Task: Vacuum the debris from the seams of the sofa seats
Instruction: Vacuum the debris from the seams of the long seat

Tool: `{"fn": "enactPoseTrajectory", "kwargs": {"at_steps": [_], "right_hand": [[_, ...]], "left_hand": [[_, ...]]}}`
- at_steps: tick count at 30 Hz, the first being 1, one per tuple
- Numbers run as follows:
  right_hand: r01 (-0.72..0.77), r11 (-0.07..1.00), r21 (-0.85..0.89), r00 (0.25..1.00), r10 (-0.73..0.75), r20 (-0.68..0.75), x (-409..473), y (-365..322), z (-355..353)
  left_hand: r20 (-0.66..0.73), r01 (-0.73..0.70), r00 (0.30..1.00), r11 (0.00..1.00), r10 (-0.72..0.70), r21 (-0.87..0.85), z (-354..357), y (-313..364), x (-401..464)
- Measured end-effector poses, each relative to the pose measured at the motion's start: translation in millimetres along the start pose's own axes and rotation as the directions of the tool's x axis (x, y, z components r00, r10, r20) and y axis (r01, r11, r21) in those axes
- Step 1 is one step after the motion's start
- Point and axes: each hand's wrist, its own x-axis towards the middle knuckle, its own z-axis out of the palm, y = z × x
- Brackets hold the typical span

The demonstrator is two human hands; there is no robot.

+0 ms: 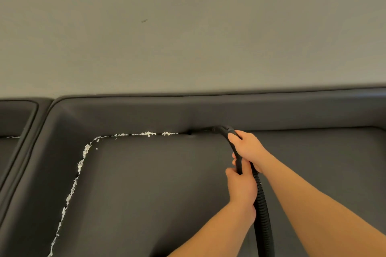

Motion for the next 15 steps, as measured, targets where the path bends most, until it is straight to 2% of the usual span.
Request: {"fn": "enactPoseTrajectory", "kwargs": {"at_steps": [4,7,15], "right_hand": [[0.116,0.99,-0.074,0.991,-0.111,0.076,-15.7,-32.3,-18.5],[0.133,0.989,-0.069,0.986,-0.125,0.112,-22.3,-50.2,-28.5],[0.136,0.987,-0.09,0.988,-0.129,0.081,16.2,-48.2,18.0]], "left_hand": [[0.006,-0.127,0.992,0.992,0.127,-0.014,13.5,5.4,-18.2],[0.027,-0.163,0.986,0.986,0.164,-0.034,19.7,17.1,-23.8],[-0.023,-0.148,0.989,0.988,0.147,-0.037,-13.9,42.0,4.2]]}}
